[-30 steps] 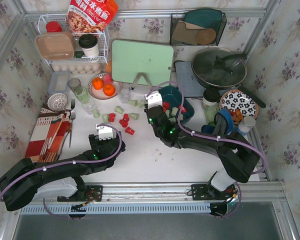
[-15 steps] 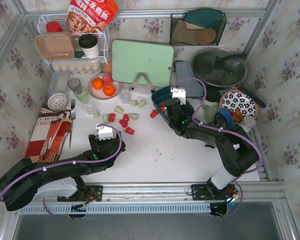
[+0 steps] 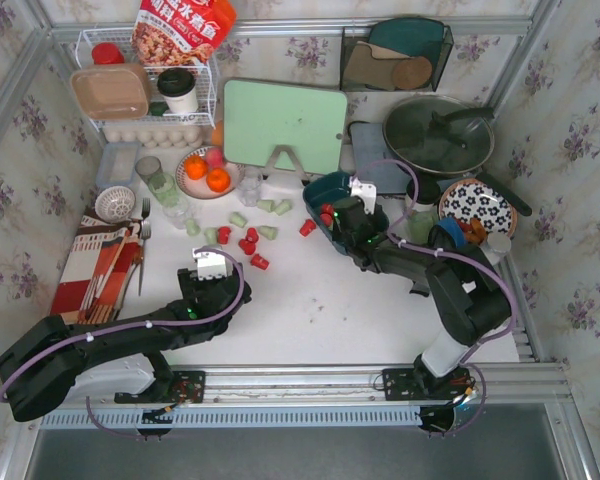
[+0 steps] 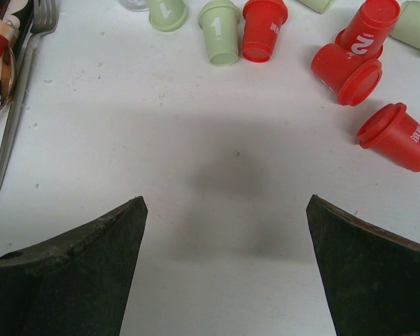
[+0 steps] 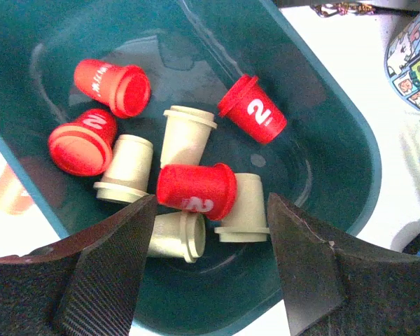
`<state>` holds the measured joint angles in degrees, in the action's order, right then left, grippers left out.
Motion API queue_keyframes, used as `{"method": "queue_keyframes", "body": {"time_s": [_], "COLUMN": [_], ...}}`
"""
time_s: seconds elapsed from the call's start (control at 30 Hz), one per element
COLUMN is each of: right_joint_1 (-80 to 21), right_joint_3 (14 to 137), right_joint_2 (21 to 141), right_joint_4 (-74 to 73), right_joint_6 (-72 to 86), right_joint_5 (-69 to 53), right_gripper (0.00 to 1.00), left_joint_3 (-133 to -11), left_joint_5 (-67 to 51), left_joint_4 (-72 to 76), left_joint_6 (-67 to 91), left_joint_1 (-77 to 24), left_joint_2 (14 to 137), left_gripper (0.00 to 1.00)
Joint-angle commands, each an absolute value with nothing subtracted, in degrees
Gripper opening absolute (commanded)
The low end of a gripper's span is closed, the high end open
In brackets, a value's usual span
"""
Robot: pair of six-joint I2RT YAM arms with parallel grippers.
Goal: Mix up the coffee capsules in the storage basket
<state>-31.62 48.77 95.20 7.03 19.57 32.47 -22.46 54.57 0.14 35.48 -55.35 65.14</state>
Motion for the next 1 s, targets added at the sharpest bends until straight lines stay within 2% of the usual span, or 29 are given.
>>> {"method": "queue_keyframes", "body": {"time_s": [0.0, 0.23, 0.47, 0.77, 0.97], "right_joint_1": [-31.6, -32.8, -40.0, -46.6, -49.3], "right_joint_3": [48.8, 47.1, 45.6, 50.3, 55.5], "right_joint_2": [92.5, 85.4, 82.6, 94.1, 103.8], "right_joint_4": [7.3, 9.5, 17.5, 21.8, 20.2], "right_joint_6": [19.8, 14.5, 2.6, 0.0, -0.5], "right_joint_5": [30.6, 27.7, 16.0, 0.9, -3.8], "right_gripper": [0.73, 0.76, 0.73, 0.64, 0.62], "left_joint_3": [-23.0, -23.5, -23.5, -23.1, -23.1], "left_joint_5": [55.8, 55.8, 55.8, 55.9, 56.1], "left_joint_4": [-0.1, -0.3, -0.4, -0.4, -0.5], "left_joint_6": [35.7, 35.6, 35.7, 35.9, 35.9], "left_joint_1": [-55.2, -55.3, -55.3, -55.3, -55.3], "left_joint_2": [65.2, 65.7, 65.6, 65.2, 65.3], "left_gripper": [0.99, 0.99, 0.99, 0.99, 0.99]}}
